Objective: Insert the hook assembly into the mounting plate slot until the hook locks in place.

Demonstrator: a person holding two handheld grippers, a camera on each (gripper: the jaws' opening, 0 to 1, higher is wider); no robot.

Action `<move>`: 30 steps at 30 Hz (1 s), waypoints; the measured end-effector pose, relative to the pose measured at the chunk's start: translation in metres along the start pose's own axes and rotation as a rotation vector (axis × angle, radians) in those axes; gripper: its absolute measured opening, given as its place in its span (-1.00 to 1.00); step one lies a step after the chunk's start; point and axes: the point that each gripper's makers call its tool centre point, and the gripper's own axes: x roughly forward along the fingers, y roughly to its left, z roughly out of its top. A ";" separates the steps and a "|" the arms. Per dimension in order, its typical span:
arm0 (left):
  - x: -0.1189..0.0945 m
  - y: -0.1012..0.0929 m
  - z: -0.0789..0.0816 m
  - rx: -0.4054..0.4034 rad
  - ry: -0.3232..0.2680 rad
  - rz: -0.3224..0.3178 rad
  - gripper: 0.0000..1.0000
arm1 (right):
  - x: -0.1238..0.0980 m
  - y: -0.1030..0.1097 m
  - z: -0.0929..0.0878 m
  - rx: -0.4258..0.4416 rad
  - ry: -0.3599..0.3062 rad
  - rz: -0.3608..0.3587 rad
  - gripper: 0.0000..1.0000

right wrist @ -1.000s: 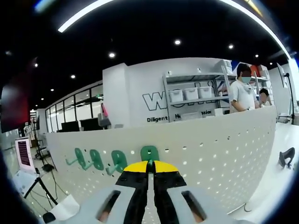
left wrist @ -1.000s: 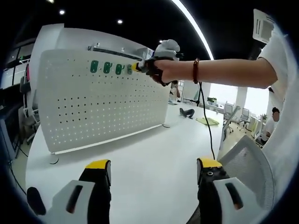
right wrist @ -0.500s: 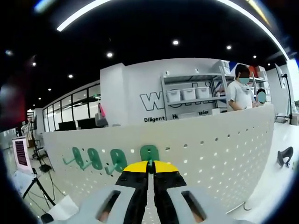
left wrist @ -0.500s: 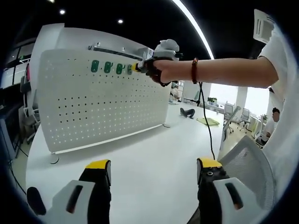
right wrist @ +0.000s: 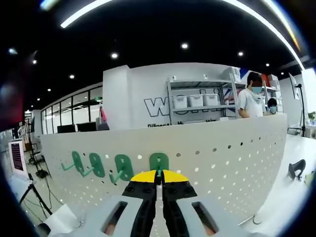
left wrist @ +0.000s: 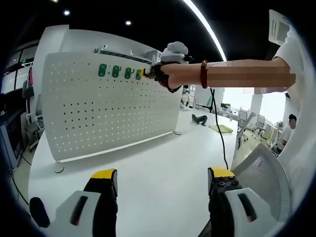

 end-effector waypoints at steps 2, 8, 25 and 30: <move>0.000 -0.001 0.000 -0.001 0.000 -0.003 0.53 | 0.000 0.000 0.000 -0.028 0.000 0.000 -0.97; 0.002 -0.003 0.000 0.002 0.002 -0.007 0.53 | -0.001 0.000 0.000 -0.032 0.003 0.017 -0.96; 0.004 -0.012 0.003 0.021 0.014 -0.011 0.53 | -0.016 0.006 -0.019 -0.052 0.046 0.121 -0.50; 0.004 -0.017 0.000 0.020 0.023 -0.019 0.53 | -0.023 0.015 -0.025 -0.048 0.047 0.181 -0.25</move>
